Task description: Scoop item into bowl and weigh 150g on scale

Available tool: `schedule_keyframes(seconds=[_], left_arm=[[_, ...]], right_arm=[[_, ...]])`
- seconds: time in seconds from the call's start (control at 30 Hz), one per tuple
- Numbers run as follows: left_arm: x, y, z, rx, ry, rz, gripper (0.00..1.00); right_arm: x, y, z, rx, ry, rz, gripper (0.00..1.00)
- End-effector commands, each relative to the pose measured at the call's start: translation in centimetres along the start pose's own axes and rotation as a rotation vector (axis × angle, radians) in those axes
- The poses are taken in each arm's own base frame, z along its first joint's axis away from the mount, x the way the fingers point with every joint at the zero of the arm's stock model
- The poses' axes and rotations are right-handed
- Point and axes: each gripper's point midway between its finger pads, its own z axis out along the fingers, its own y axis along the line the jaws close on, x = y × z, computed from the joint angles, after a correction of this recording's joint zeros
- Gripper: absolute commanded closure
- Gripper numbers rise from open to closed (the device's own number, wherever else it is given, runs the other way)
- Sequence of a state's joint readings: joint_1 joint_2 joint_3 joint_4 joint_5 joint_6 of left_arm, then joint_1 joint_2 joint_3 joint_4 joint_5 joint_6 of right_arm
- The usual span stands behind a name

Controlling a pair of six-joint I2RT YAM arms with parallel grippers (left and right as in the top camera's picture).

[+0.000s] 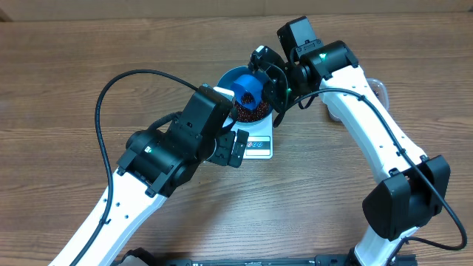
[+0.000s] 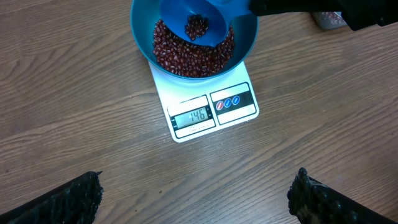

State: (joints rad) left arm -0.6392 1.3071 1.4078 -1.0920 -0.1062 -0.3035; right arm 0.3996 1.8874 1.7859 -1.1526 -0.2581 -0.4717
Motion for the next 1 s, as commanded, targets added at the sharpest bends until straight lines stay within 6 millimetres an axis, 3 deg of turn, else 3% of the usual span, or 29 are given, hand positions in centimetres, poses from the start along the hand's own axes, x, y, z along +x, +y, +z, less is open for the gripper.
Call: schedule_keyframes(seconds=[0.0, 0.27, 0.37, 0.53, 0.97], left_arm=[[-0.4, 0.2, -0.1, -0.007, -0.012, 0.004, 0.00], [-0.4, 0.2, -0.1, -0.007, -0.012, 0.004, 0.00], [-0.4, 0.2, -0.1, -0.007, -0.012, 0.004, 0.01], [-0.4, 0.2, -0.1, -0.007, -0.012, 0.004, 0.00], [-0.4, 0.2, -0.1, -0.007, -0.012, 0.004, 0.01]], right_arm=[[-1.4, -0.9, -1.3, 0.055, -0.050, 0.041, 0.96], [-1.3, -0.9, -1.3, 0.055, -0.049, 0.041, 0.96], [-0.8, 0.3, -1.2, -0.004, -0.031, -0.034, 0.96], [-0.9, -1.1, -1.3, 0.071, -0.027, 0.016, 0.96], [-1.0, -1.2, -1.3, 0.074, -0.031, 0.014, 0.96]])
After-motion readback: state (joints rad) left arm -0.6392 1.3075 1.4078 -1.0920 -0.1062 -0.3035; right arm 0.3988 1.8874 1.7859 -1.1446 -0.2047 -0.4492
